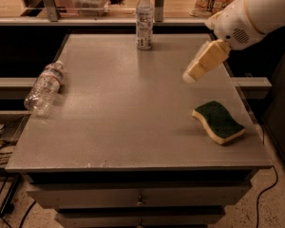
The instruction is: Knock blue plastic bottle over
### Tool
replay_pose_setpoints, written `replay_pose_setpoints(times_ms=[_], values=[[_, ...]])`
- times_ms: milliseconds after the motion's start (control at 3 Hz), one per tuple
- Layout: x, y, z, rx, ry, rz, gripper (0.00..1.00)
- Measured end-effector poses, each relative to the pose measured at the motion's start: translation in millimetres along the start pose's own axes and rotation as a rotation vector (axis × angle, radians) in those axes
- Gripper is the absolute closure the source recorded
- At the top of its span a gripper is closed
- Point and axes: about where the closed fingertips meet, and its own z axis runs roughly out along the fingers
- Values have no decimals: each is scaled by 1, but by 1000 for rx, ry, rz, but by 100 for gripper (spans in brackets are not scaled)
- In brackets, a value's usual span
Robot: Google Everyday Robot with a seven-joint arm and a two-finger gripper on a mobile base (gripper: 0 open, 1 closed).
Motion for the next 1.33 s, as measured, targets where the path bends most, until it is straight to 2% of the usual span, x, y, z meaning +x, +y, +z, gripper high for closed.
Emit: replay_pose_setpoints(times_ms=[333,667,1000,1333], values=[[-14,-29,35,15,-68,66,0],[-14,-29,35,15,-68,66,0],[-19,-35,51,24,-81,76,0],[-32,-55,79,53,-141,90,0]])
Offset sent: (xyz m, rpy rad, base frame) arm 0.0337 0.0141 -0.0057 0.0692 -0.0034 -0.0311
